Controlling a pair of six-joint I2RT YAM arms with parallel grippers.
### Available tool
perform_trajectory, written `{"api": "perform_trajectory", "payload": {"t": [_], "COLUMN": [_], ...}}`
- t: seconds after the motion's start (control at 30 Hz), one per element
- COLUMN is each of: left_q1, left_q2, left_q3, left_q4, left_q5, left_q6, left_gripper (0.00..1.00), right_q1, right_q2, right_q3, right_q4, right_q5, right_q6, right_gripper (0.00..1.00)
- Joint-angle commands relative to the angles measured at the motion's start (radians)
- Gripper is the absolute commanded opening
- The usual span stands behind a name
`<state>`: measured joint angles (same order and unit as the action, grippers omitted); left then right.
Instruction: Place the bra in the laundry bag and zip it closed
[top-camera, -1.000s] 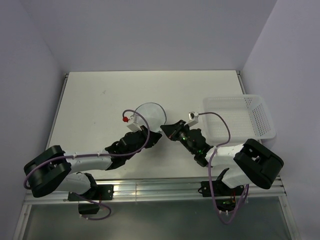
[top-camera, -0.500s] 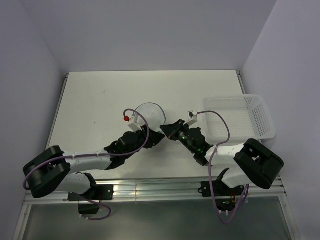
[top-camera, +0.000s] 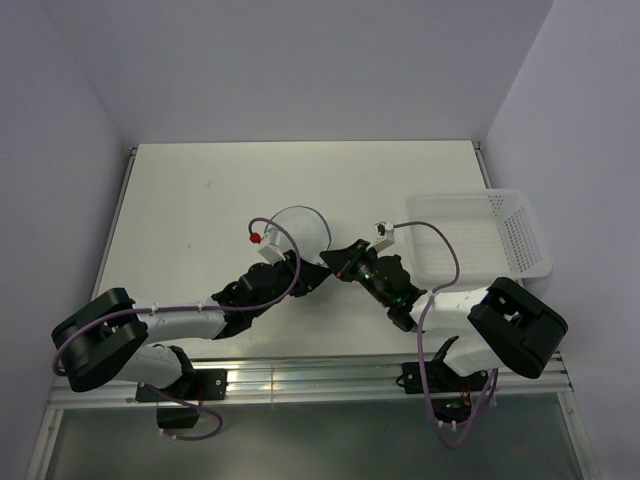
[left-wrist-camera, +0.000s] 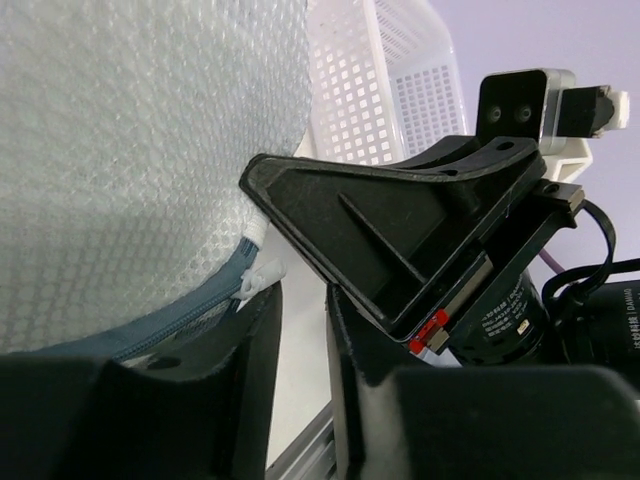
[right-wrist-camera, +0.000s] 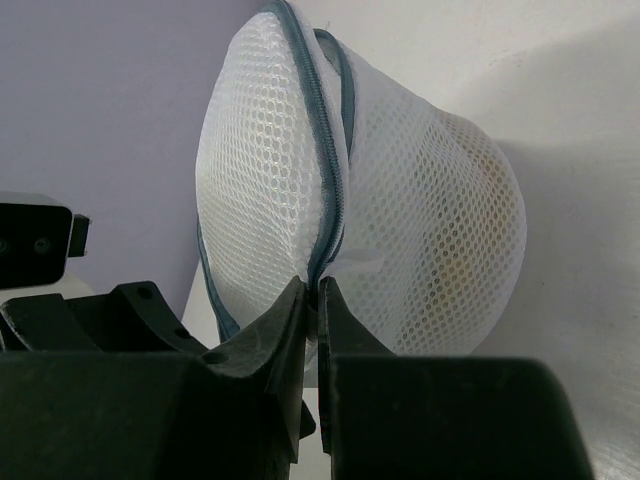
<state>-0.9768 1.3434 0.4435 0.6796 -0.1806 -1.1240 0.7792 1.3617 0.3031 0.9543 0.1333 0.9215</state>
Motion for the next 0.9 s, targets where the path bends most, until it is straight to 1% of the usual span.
{"api": "perform_trajectory", "payload": {"t": [0.0,0.07,0.1,0.17,0.2,0.27,0.3,0.4,0.5,0.57,0.6,0.63,0.7,0.8,0.87], "left_q1": [-0.003,-0.003,-0.005,-0.005,-0.005,-0.005,-0.005,-0.005,-0.005,-0.005,-0.005,-0.005,-0.005,-0.007,-0.007], "left_q2": [0.008,0.011,0.011,0.007,0.005,-0.001,-0.001,-0.009,-0.015,-0.018,-0.02,-0.023,-0.024,-0.015,-0.009], "left_q3": [0.006,0.006,0.004,-0.008,-0.011,-0.015,-0.014,-0.026,-0.031,-0.035,-0.038,-0.042,-0.042,-0.048,-0.058], "left_q4": [0.074,0.077,0.08,0.086,0.081,0.069,0.054,0.058,0.051,0.052,0.055,0.061,0.074,0.09,0.118], "left_q5": [-0.016,-0.02,-0.025,-0.031,-0.04,-0.048,-0.054,-0.06,-0.066,-0.074,-0.077,-0.083,-0.086,-0.086,-0.092], "left_q6": [-0.019,-0.02,-0.022,-0.026,-0.031,-0.033,-0.04,-0.046,-0.048,-0.049,-0.051,-0.049,-0.048,-0.054,-0.063], "left_gripper": [0.29,0.22,0.15,0.13,0.15,0.23,0.33,0.46,0.47,0.45,0.41,0.4,0.39,0.42,0.39], "right_q1": [0.011,0.009,0.011,0.009,0.011,0.009,0.009,0.009,0.008,0.009,0.009,0.009,0.011,0.009,0.011], "right_q2": [-0.01,-0.012,-0.012,-0.015,-0.016,-0.019,-0.021,-0.019,-0.019,-0.022,-0.023,-0.023,-0.021,-0.012,-0.009], "right_q3": [0.03,0.027,0.025,0.024,0.022,0.021,0.021,0.021,0.021,0.019,0.019,0.019,0.019,0.018,0.019], "right_q4": [0.012,0.012,0.012,0.012,0.012,0.011,0.012,0.012,0.012,0.012,0.012,0.012,0.012,0.02,0.026], "right_q5": [0.008,0.011,0.012,0.012,0.014,0.017,0.02,0.019,0.019,0.02,0.02,0.02,0.02,0.016,0.012], "right_q6": [-0.021,-0.023,-0.023,-0.023,-0.023,-0.024,-0.026,-0.026,-0.024,-0.026,-0.026,-0.027,-0.027,-0.024,-0.023], "right_gripper": [0.0,0.0,0.0,0.0,0.0,0.0,0.0,0.0,0.0,0.0,0.0,0.0,0.0,0.0,0.0]}}
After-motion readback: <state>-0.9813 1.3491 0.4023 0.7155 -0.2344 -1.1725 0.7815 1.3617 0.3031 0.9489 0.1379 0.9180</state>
